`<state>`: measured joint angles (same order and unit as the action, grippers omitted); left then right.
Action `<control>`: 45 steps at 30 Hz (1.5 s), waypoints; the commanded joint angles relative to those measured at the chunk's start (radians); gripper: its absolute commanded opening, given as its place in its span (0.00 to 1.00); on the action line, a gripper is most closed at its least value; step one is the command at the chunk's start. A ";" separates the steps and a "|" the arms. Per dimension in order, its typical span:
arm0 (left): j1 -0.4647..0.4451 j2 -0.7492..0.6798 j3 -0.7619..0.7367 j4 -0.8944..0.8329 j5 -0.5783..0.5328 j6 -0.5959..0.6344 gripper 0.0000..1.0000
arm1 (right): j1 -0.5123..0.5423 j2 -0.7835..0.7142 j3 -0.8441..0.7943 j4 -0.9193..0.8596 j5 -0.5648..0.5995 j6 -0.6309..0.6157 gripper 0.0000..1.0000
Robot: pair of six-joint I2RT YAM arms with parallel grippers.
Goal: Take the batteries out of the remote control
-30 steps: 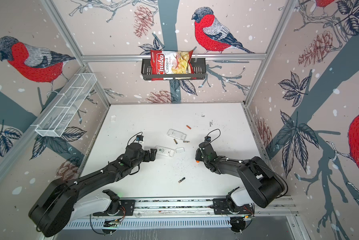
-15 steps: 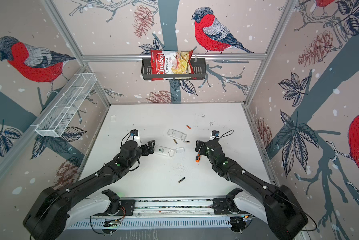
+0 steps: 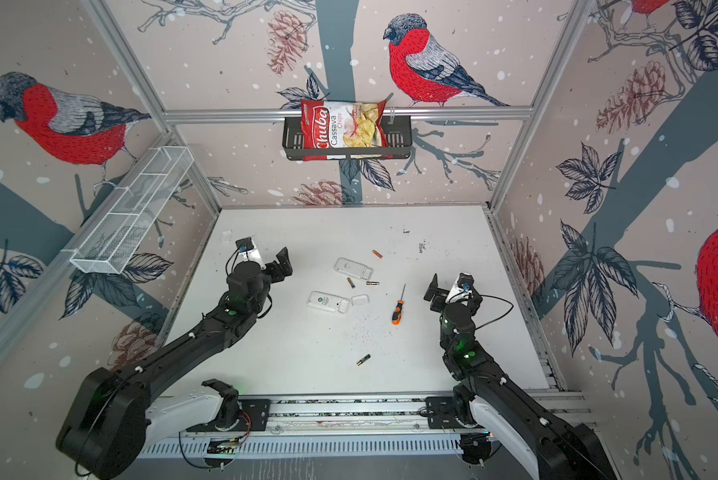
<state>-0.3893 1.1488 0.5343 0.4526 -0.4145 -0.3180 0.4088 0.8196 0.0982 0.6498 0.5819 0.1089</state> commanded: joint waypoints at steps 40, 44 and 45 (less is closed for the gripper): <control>0.273 0.428 -0.328 0.942 -0.018 0.322 0.97 | -0.378 0.686 0.137 0.554 -0.412 -0.038 1.00; 0.274 0.425 -0.327 0.937 -0.018 0.320 0.97 | -0.357 0.681 0.126 0.569 -0.364 -0.048 1.00; 0.274 0.427 -0.327 0.936 -0.018 0.321 0.97 | -0.355 0.682 0.126 0.570 -0.363 -0.048 1.00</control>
<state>-0.1150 1.5745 0.2089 1.3266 -0.4267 0.0048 0.0475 1.5059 0.2272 1.2152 0.1955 0.0566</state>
